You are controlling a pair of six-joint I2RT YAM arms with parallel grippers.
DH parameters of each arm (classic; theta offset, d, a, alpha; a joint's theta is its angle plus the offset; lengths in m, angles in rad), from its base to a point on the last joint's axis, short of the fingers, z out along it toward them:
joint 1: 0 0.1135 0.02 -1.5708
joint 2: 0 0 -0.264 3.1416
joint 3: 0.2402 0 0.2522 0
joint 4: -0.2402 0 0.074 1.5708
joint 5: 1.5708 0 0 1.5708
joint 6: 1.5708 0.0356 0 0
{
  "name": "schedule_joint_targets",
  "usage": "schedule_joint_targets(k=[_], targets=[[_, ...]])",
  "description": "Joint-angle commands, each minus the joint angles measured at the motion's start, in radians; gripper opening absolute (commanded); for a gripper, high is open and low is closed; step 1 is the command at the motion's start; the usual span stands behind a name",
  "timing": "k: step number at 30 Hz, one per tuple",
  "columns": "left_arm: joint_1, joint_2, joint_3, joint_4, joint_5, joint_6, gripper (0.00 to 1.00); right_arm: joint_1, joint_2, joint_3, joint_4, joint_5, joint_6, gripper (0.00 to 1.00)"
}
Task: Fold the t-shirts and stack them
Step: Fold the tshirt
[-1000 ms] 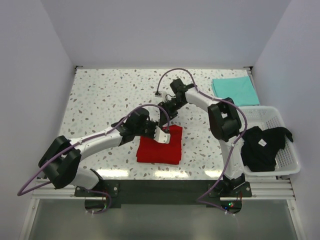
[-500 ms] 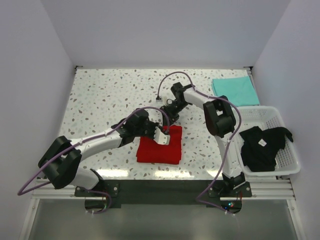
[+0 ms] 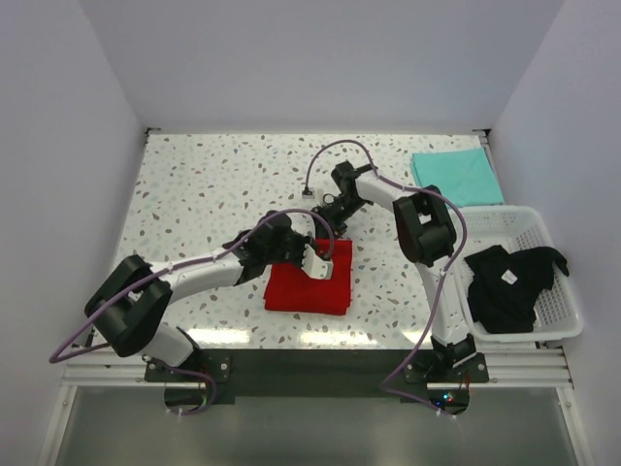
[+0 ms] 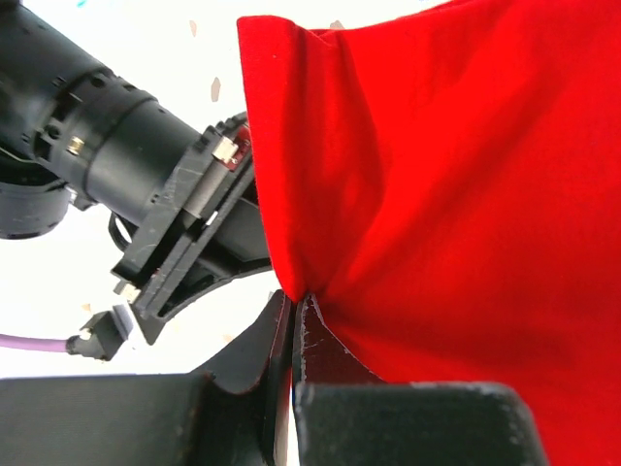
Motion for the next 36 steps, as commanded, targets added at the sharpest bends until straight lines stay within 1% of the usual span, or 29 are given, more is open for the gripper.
schedule_joint_targets(k=[1, 3, 4, 6, 7, 8, 9, 10, 12, 13, 14, 16, 17, 18, 19, 20, 22, 24, 25, 27, 28, 31, 34, 36], targets=[[0.009, 0.013, -0.013, 0.143, -0.034, 0.024, 0.06, 0.010, 0.047, -0.020, 0.000, 0.104, -0.051, 0.35], [0.009, 0.010, -0.016, 0.158, -0.063, 0.007, 0.17, 0.010, 0.038, -0.009, -0.003, 0.107, -0.047, 0.37], [0.009, 0.004, -0.013, 0.155, -0.072, -0.002, 0.31, 0.010, 0.033, -0.002, -0.006, 0.119, -0.045, 0.38], [0.011, -0.039, 0.003, 0.126, -0.076, -0.052, 0.40, 0.010, 0.020, 0.038, -0.019, 0.142, -0.036, 0.42], [0.011, -0.063, 0.013, 0.047, -0.062, -0.074, 0.42, 0.004, 0.013, 0.055, -0.026, 0.166, -0.036, 0.43], [0.014, -0.114, 0.041, -0.004, -0.013, -0.093, 0.45, 0.002, 0.000, 0.093, -0.038, 0.180, -0.037, 0.44], [0.015, -0.139, 0.053, -0.053, 0.012, -0.140, 0.49, -0.001, -0.008, 0.116, -0.045, 0.194, -0.039, 0.46], [0.017, -0.181, 0.078, -0.153, 0.051, -0.172, 0.50, -0.005, -0.014, 0.164, -0.057, 0.225, -0.044, 0.47], [0.025, -0.212, 0.101, -0.243, 0.101, -0.267, 0.54, -0.012, -0.031, 0.219, -0.072, 0.251, -0.050, 0.49], [0.032, -0.222, 0.111, -0.336, 0.128, -0.295, 0.55, -0.022, -0.036, 0.248, -0.094, 0.260, -0.053, 0.50], [0.060, -0.229, 0.131, -0.375, 0.189, -0.324, 0.56, -0.028, -0.040, 0.308, -0.101, 0.272, -0.053, 0.51], [0.098, -0.228, 0.141, -0.459, 0.246, -0.396, 0.59, -0.047, -0.056, 0.363, -0.135, 0.286, -0.056, 0.55], [0.142, -0.214, 0.147, -0.483, 0.301, -0.430, 0.59, -0.056, -0.062, 0.411, -0.146, 0.297, -0.063, 0.59], [0.191, -0.188, 0.160, -0.515, 0.328, -0.448, 0.60, -0.071, -0.078, 0.437, -0.167, 0.297, -0.068, 0.61], [0.213, -0.170, 0.171, -0.530, 0.370, -0.464, 0.61, -0.079, -0.088, 0.440, -0.180, 0.291, -0.086, 0.63], [0.235, -0.148, 0.185, -0.542, 0.386, -0.476, 0.62, -0.087, -0.103, 0.433, -0.189, 0.286, -0.094, 0.65], [0.268, -0.104, 0.219, -0.564, 0.401, -0.510, 0.64, -0.094, -0.150, 0.396, -0.201, 0.285, -0.114, 0.66], [0.316, -0.033, 0.274, -0.575, 0.434, -0.539, 0.67, -0.093, -0.184, 0.306, -0.221, 0.291, -0.155, 0.66], [0.339, 0.014, 0.311, -0.573, 0.435, -0.550, 0.67, -0.093, -0.224, 0.228, -0.209, 0.289, -0.162, 0.66], [0.354, 0.060, 0.340, -0.567, 0.435, -0.571, 0.68, -0.088, -0.258, 0.151, -0.184, 0.288, -0.165, 0.66], [0.364, 0.102, 0.360, -0.553, 0.431, -0.576, 0.69, -0.084, -0.273, 0.082, -0.155, 0.288, -0.165, 0.66], [0.376, 0.175, 0.378, -0.508, 0.356, -0.593, 0.69, -0.068, -0.309, -0.026, -0.083, 0.291, -0.160, 0.66], [0.385, 0.241, 0.407, -0.501, 0.357, -0.587, 0.68, -0.056, -0.313, -0.092, -0.017, 0.305, -0.153, 0.66], [0.387, 0.271, 0.420, -0.510, 0.377, -0.587, 0.66, -0.050, -0.292, -0.110, 0.003, 0.314, -0.157, 0.66]])
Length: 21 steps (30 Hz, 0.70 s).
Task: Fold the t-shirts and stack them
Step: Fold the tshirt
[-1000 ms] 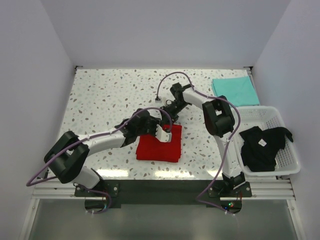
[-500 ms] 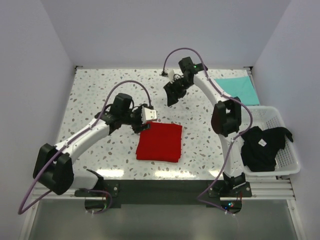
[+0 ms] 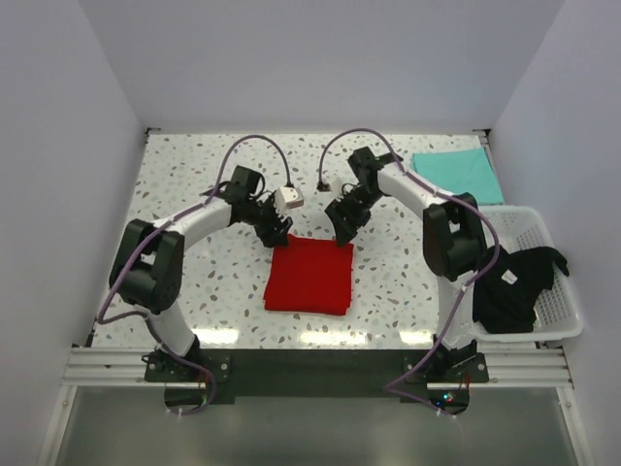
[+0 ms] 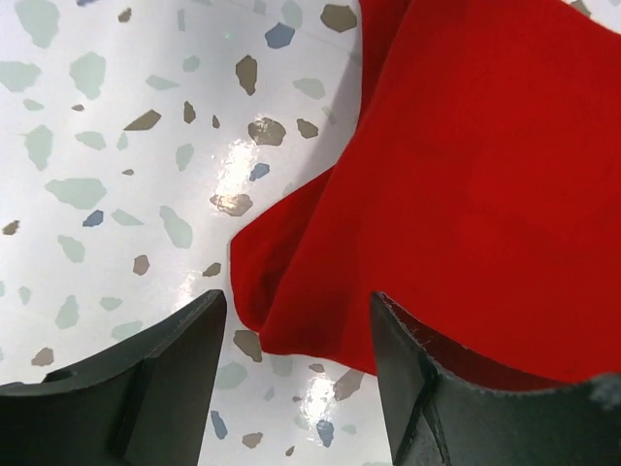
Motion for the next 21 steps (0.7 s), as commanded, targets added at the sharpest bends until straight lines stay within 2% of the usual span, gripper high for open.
schedule_joint_targets(k=[1, 4, 5, 7, 8, 9, 10, 11, 12, 14, 19, 20, 21], targets=[[0.014, 0.059, 0.059, 0.015, 0.029, -0.026, 0.65, 0.008, -0.008, -0.026, 0.087, 0.019, -0.025, 0.66], [0.027, 0.103, 0.059, 0.031, 0.031, -0.046, 0.59, 0.010, 0.033, -0.040, 0.106, 0.041, -0.039, 0.63], [0.032, 0.114, 0.059, 0.035, 0.037, -0.058, 0.57, 0.008, 0.041, -0.044, 0.120, 0.070, -0.041, 0.58], [0.049, 0.146, 0.065, 0.057, 0.036, -0.073, 0.44, 0.008, 0.061, -0.051, 0.166, 0.105, -0.036, 0.45], [0.057, 0.157, 0.068, 0.066, 0.039, -0.098, 0.38, 0.010, 0.064, -0.051, 0.185, 0.124, -0.033, 0.30], [0.064, 0.168, 0.071, 0.083, 0.037, -0.110, 0.26, 0.010, 0.065, -0.052, 0.205, 0.160, -0.027, 0.22], [0.078, 0.190, 0.088, 0.090, 0.036, -0.122, 0.20, 0.008, 0.067, -0.054, 0.243, 0.171, -0.018, 0.16], [0.086, 0.204, 0.097, 0.097, 0.039, -0.148, 0.16, 0.007, 0.068, -0.051, 0.257, 0.185, -0.016, 0.06], [0.093, 0.218, 0.109, 0.103, 0.042, -0.159, 0.08, 0.007, 0.073, -0.043, 0.268, 0.211, -0.012, 0.02], [0.115, 0.264, 0.147, 0.118, 0.043, -0.199, 0.01, 0.007, 0.082, -0.018, 0.300, 0.243, 0.011, 0.00], [0.150, 0.320, 0.213, 0.140, 0.062, -0.271, 0.01, 0.002, 0.058, 0.000, 0.389, 0.322, 0.062, 0.00], [0.153, 0.312, 0.215, 0.146, 0.062, -0.293, 0.19, 0.002, 0.039, 0.005, 0.392, 0.323, 0.073, 0.00], [0.156, 0.301, 0.215, 0.156, 0.062, -0.303, 0.31, -0.002, 0.027, 0.009, 0.394, 0.325, 0.085, 0.05]])
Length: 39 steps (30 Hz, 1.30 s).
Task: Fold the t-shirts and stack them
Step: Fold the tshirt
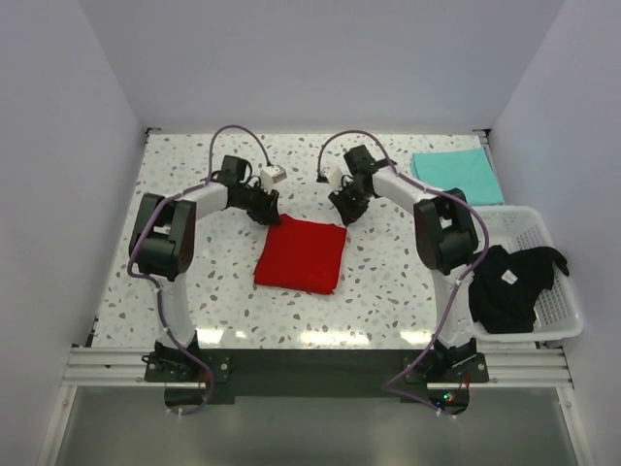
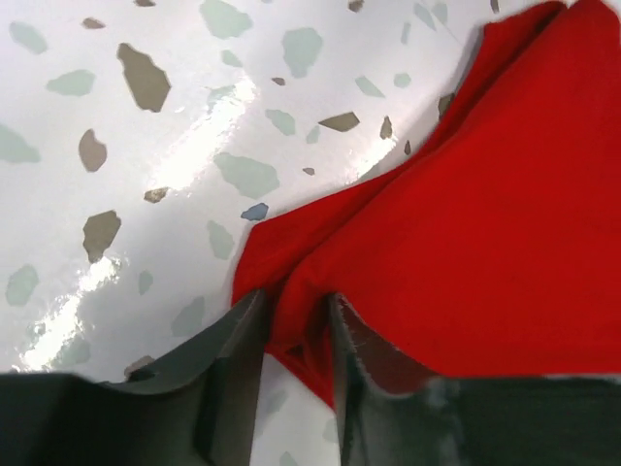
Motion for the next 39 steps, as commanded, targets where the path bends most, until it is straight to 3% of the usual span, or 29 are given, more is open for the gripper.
schedule_joint_targets(k=[1, 2, 4, 7, 9, 13, 19, 23, 29, 39], targets=[[0.030, -0.040, 0.028, 0.060, 0.011, -0.083, 0.40, -0.011, -0.073, 0.052, 0.082, 0.063, 0.070, 0.22], [0.036, -0.064, 0.020, 0.064, 0.011, -0.104, 0.51, -0.015, -0.108, 0.058, 0.078, 0.062, 0.080, 0.31], [0.050, -0.161, -0.021, 0.086, 0.023, -0.124, 0.56, -0.026, -0.147, 0.071, 0.065, 0.054, 0.128, 0.51], [0.054, -0.305, -0.102, 0.078, 0.074, -0.143, 0.61, -0.032, -0.252, 0.065, 0.029, -0.048, 0.223, 0.64], [0.054, -0.362, -0.176, 0.039, 0.135, -0.167, 0.61, -0.028, -0.326, 0.031, 0.024, -0.192, 0.303, 0.66], [0.040, -0.465, -0.348, 0.040, 0.363, -0.319, 0.63, 0.028, -0.417, -0.245, 0.162, -0.401, 0.574, 0.68], [-0.016, -0.434, -0.514, 0.126, 0.534, -0.450, 0.64, 0.164, -0.414, -0.452, 0.376, -0.643, 0.816, 0.74], [-0.020, -0.329, -0.500, 0.092, 0.484, -0.402, 0.65, 0.210, -0.307, -0.501, 0.394, -0.703, 0.826, 0.75], [0.062, -0.065, -0.497, 0.058, 0.462, -0.359, 0.62, 0.111, -0.129, -0.517, 0.230, -0.675, 0.662, 0.73], [0.122, -0.063, -0.492, -0.012, 0.493, -0.307, 0.61, 0.008, -0.117, -0.469, -0.049, -0.541, 0.388, 0.69]])
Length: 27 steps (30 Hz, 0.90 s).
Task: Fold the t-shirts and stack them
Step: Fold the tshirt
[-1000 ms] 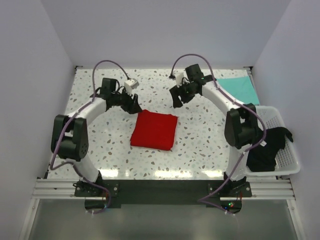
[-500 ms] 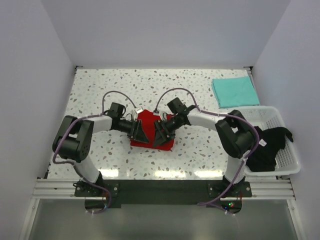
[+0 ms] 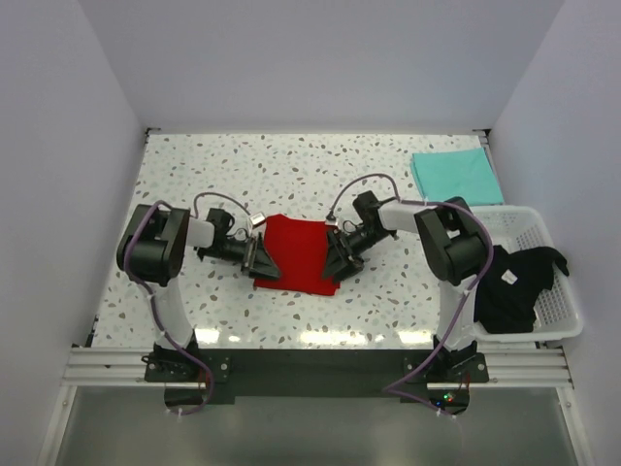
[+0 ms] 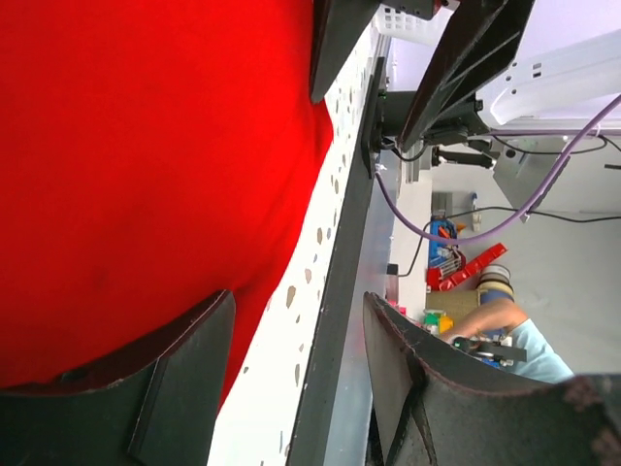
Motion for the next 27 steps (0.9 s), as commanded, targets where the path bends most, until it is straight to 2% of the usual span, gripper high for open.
schedule_joint_targets(k=[1, 3, 6, 7, 9, 10, 11, 13, 14, 17, 22, 27], targets=[[0.044, -0.010, -0.004, -0.066, -0.104, 0.134, 0.61, -0.012, -0.022, 0.030, -0.185, 0.215, -0.209, 0.69], [0.044, -0.079, 0.031, -0.161, -0.079, 0.199, 0.61, -0.014, -0.057, 0.102, -0.281, 0.209, -0.284, 0.70], [0.036, -0.178, 0.085, -0.194, -0.041, 0.239, 0.61, -0.012, -0.099, 0.253, -0.404, 0.160, -0.369, 0.70], [0.028, -0.196, 0.107, -0.180, -0.040, 0.208, 0.61, -0.014, -0.096, 0.297, -0.421, 0.189, -0.384, 0.70], [0.007, -0.216, 0.168, -0.053, -0.066, 0.127, 0.62, -0.026, -0.085, 0.384, -0.395, 0.217, -0.374, 0.70], [0.002, -0.213, 0.182, 0.016, -0.073, -0.005, 0.62, -0.037, -0.066, 0.401, -0.366, 0.220, -0.346, 0.70], [-0.001, -0.197, 0.197, 0.182, -0.083, -0.081, 0.61, -0.040, -0.052, 0.418, -0.343, 0.214, -0.320, 0.70], [-0.002, -0.168, 0.208, 0.359, -0.111, -0.269, 0.61, -0.043, -0.013, 0.469, -0.291, 0.206, -0.253, 0.69], [-0.007, -0.129, 0.231, 0.465, -0.128, -0.310, 0.61, -0.044, 0.020, 0.487, -0.266, 0.194, -0.230, 0.68], [-0.012, -0.028, 0.288, 0.594, -0.168, -0.437, 0.60, -0.053, 0.088, 0.509, -0.182, 0.171, -0.144, 0.68], [-0.003, 0.111, 0.389, 0.573, -0.214, -0.436, 0.58, -0.105, 0.197, 0.544, -0.105, 0.171, -0.110, 0.67], [0.034, 0.198, 0.397, 0.581, -0.243, -0.439, 0.57, -0.149, 0.287, 0.602, -0.088, 0.231, -0.117, 0.66]])
